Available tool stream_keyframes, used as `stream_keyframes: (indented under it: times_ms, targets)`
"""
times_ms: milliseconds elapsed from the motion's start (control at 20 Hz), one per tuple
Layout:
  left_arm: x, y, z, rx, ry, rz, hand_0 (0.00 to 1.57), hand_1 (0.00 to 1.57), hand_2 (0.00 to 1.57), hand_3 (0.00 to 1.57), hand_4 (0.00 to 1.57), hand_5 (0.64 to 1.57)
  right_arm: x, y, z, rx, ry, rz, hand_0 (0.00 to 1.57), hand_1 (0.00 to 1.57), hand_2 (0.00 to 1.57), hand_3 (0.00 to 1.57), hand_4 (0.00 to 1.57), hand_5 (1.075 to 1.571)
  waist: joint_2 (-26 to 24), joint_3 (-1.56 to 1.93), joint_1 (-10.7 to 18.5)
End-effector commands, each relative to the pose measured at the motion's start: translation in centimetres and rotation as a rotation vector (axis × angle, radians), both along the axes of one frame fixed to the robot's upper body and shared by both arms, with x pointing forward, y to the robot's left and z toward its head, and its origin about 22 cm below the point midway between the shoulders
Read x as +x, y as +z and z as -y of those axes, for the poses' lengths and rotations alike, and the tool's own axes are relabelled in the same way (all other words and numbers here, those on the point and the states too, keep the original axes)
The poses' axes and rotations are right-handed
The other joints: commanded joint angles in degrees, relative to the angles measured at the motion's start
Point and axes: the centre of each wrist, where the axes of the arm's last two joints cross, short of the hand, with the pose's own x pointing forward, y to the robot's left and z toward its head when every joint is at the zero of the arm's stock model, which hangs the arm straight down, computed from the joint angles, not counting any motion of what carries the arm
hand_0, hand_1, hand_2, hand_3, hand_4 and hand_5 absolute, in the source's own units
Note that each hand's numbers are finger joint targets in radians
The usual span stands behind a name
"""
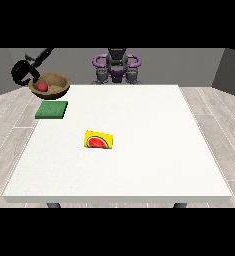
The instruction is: Pick the cup and pour the ball into the bowl, then pick the bowl and place it on the pad
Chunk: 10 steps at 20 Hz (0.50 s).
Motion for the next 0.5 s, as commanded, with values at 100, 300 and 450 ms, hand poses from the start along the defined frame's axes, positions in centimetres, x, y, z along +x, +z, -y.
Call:
stream_keyframes:
  times_ms: [100,300,450]
  targets:
    - [-0.4,0.3,-0.9,-0.005,0.003,0.07,0.0,0.0,0.0,0.0,1.22,1.552,0.2,0.1,0.5,0.067,-0.042,0.076,1.57,1.57,1.57,0.43,1.07,1.564,4.37,0.02,1.43]
    - [0.0,0.5,0.4,0.019,-0.052,0.097,0.0,0.0,0.0,0.0,1.21,1.555,-0.6,-2.4,0.9,0.122,-0.055,0.086,1.57,1.57,1.57,0.45,1.05,1.569,5.89,0.06,3.92]
    - [0.6,0.4,0.8,0.005,-0.034,0.058,0.0,0.0,0.0,0.0,1.21,1.555,0.5,-3.0,-0.9,0.164,-0.06,0.058,1.57,1.57,1.57,0.54,1.02,1.571,4.81,0.04,3.05]
